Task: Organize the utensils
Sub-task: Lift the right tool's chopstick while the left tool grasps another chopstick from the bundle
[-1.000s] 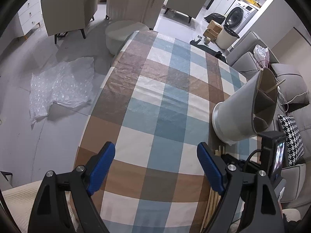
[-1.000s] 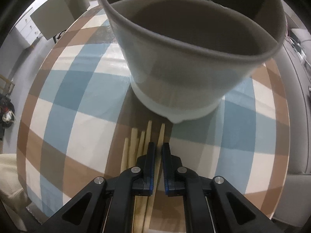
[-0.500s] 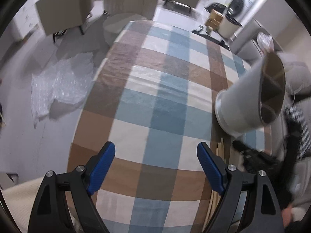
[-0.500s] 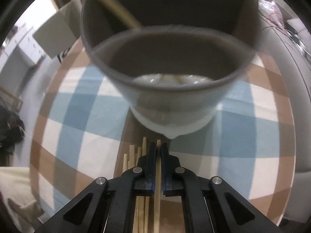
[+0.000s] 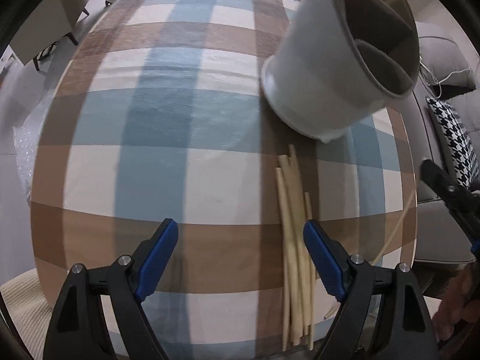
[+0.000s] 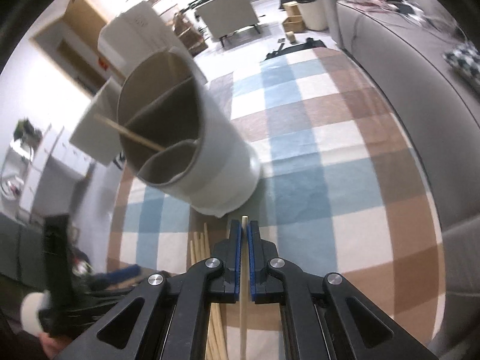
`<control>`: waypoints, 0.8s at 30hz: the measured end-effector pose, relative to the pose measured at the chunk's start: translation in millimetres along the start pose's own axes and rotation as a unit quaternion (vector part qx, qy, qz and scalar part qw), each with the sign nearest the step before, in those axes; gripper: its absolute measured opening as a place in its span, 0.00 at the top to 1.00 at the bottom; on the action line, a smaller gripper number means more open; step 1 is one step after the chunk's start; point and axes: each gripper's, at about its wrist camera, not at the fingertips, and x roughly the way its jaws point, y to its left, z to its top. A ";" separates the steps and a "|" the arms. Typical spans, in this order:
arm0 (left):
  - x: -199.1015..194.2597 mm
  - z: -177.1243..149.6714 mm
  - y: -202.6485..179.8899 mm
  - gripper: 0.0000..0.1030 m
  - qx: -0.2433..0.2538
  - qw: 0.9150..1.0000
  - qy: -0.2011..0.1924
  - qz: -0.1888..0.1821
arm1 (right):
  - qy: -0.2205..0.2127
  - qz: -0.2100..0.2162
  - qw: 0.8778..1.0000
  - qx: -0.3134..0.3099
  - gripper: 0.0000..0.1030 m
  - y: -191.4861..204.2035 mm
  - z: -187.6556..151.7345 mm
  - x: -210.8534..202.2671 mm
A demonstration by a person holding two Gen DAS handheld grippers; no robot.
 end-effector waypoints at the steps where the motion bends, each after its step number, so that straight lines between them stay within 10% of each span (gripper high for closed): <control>1: 2.0 1.0 -3.5 0.27 0.004 1.000 0.001 0.000 | -0.003 0.005 1.000 0.008 0.97 -7.0 3.0 -4.5; 24: 22.2 24.3 -23.2 0.87 0.007 0.999 0.004 0.049 | -0.025 0.016 0.999 -0.012 0.97 5.4 18.9 -3.1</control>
